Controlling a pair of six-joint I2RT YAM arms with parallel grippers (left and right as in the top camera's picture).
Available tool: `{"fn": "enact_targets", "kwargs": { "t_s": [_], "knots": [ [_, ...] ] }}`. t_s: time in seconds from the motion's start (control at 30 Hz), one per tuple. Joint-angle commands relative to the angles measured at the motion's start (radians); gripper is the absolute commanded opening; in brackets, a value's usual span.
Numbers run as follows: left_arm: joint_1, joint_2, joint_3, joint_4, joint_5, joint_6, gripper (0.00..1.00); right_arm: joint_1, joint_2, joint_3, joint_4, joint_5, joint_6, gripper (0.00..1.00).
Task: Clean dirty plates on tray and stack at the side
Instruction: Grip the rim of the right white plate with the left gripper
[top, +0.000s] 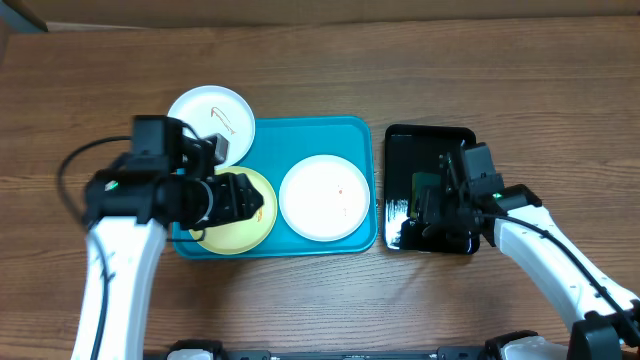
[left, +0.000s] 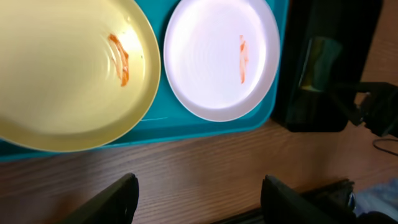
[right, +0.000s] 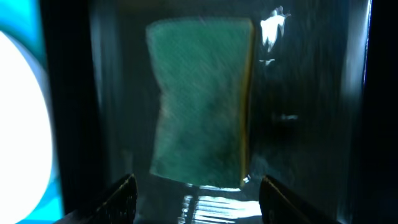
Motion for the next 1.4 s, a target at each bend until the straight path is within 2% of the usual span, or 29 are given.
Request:
{"fn": "enact_targets", "kwargs": {
  "t_s": [0.0,0.17,0.3,0.53,0.6,0.67,0.87,1.0,1.17,1.37],
  "knots": [
    [-0.062,0.036,-0.056,0.080,-0.027,-0.030,0.65,0.007,0.004,-0.007,0.019,0.044,0.001,0.65],
    [-0.219,0.111,-0.109,0.198,-0.223,-0.182,0.63,0.007,0.004,-0.007,0.022,0.046,0.001,0.65],
    [-0.330,0.171,-0.127,0.260,-0.331,-0.251,0.61,0.007,0.004,-0.007,0.019,0.046,0.001,0.65],
    [-0.445,0.293,-0.127,0.302,-0.403,-0.348,0.52,0.007,0.004,-0.008,0.019,0.046,0.001,0.66],
    [-0.454,0.329,-0.127,0.282,-0.433,-0.401,0.51,0.007,0.004,-0.007,0.019,0.046,0.001,0.66],
    [-0.454,0.363,-0.127,0.264,-0.460,-0.456,0.56,0.007,0.004,-0.008,0.019,0.046,0.001,0.66],
    [-0.468,0.450,-0.128,0.322,-0.425,-0.465,0.53,0.007,0.004,-0.008,0.019,0.046,0.000,0.68],
    [-0.480,0.497,-0.128,0.361,-0.425,-0.465,0.45,0.007,0.004,-0.008,0.019,0.046,0.000,0.70],
    [-0.476,0.518,-0.128,0.381,-0.430,-0.465,0.45,0.003,0.004,-0.007,0.022,0.046,-0.019,0.76],
    [-0.491,0.519,-0.128,0.416,-0.363,-0.483,0.42,-0.017,0.004,0.000,0.023,0.032,-0.030,0.77]
  ]
}}
